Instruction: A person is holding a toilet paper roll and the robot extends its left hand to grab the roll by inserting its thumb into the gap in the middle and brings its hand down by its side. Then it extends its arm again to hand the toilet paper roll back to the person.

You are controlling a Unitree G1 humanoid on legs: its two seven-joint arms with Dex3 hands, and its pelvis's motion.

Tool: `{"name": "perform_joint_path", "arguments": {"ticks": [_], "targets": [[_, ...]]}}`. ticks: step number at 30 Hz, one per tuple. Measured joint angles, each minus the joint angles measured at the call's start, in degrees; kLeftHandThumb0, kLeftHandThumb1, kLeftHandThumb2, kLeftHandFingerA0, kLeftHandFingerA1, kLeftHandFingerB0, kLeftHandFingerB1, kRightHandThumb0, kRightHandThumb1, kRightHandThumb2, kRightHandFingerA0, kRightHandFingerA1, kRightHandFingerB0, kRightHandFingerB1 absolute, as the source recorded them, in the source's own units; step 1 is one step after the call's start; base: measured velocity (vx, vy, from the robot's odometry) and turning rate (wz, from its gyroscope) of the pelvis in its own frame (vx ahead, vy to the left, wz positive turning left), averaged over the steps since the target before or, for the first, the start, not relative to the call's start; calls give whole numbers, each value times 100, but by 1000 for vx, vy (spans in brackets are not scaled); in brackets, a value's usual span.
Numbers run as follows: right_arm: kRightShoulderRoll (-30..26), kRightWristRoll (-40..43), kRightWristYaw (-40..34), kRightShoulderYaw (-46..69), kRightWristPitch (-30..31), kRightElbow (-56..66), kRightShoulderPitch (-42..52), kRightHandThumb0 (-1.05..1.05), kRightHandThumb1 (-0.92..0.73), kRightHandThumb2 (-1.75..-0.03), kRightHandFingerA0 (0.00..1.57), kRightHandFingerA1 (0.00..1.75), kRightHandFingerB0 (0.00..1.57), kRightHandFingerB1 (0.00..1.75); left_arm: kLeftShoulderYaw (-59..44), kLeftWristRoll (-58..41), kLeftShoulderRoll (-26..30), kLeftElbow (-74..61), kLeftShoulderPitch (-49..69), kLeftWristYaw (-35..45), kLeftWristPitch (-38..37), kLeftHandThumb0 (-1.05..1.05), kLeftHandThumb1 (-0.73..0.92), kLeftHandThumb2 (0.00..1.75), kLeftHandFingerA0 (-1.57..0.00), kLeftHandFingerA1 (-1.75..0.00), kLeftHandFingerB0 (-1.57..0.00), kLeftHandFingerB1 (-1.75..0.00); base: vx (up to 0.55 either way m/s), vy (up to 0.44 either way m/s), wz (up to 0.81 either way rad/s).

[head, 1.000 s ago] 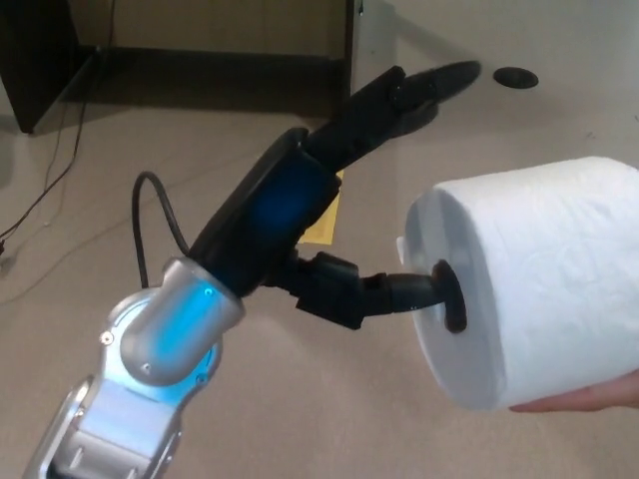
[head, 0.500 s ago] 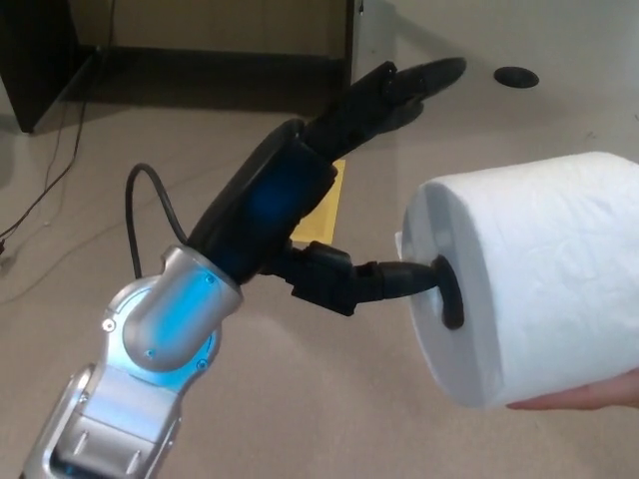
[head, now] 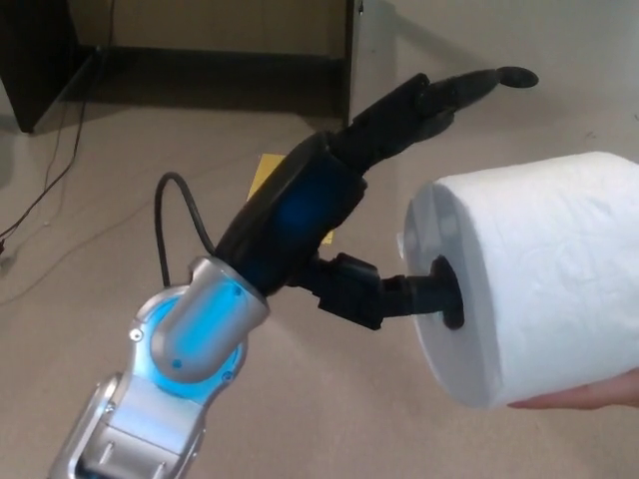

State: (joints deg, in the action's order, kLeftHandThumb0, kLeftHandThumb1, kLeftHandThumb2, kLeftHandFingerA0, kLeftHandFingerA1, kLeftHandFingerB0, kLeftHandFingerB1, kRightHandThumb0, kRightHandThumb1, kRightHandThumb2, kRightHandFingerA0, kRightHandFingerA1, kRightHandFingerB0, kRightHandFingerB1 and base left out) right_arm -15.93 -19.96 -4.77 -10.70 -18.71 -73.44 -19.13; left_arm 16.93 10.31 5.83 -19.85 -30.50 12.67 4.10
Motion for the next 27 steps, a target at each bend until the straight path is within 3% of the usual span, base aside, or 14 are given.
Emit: {"name": "perform_joint_path", "arguments": {"ticks": [5, 10, 13, 14, 20, 27], "targets": [[-1, -4, 26, -22, 18, 5, -44, -33, -65, -59, 62, 55, 46, 36, 54, 96, -111, 22, -5, -9, 0, -54, 38, 64, -25, -41, -9, -33, 0, 0, 0], [-8, -8, 44, -34, 30, 12, -111, -32, -66, -59, 59, 47, 46, 36, 132, 258, -273, 109, -153, -15, 21, -45, 38, 60, -25, -40, -12, -32, 0, 0, 0], [-8, -7, 67, -31, 30, 17, -145, -32, -66, -60, 59, 53, 46, 37, 192, 308, -407, 176, -276, -15, 139, -41, 37, 60, -28, -41, -15, -32, 0, 0, 0], [-8, -5, 81, -29, 30, 22, -154, -33, -65, -59, 63, 67, 45, 36, 221, 328, -452, 211, -323, -16, 181, -42, 37, 60, -31, -42, -16, -32, 0, 0, 0], [-9, -9, 125, -34, 63, 38, -193, -33, -67, -60, 61, 51, 45, 36, 452, 525, -747, 555, -561, -86, 298, -39, 36, 59, -30, -42, -16, -32, 0, 0, 0], [-10, -18, 187, -63, 92, 52, -194, -32, -67, -60, 62, 53, 45, 36, 683, 709, -994, 692, -546, -176, 432, -39, 39, 59, -33, -43, -17, -33, 0, 0, 0]]}}
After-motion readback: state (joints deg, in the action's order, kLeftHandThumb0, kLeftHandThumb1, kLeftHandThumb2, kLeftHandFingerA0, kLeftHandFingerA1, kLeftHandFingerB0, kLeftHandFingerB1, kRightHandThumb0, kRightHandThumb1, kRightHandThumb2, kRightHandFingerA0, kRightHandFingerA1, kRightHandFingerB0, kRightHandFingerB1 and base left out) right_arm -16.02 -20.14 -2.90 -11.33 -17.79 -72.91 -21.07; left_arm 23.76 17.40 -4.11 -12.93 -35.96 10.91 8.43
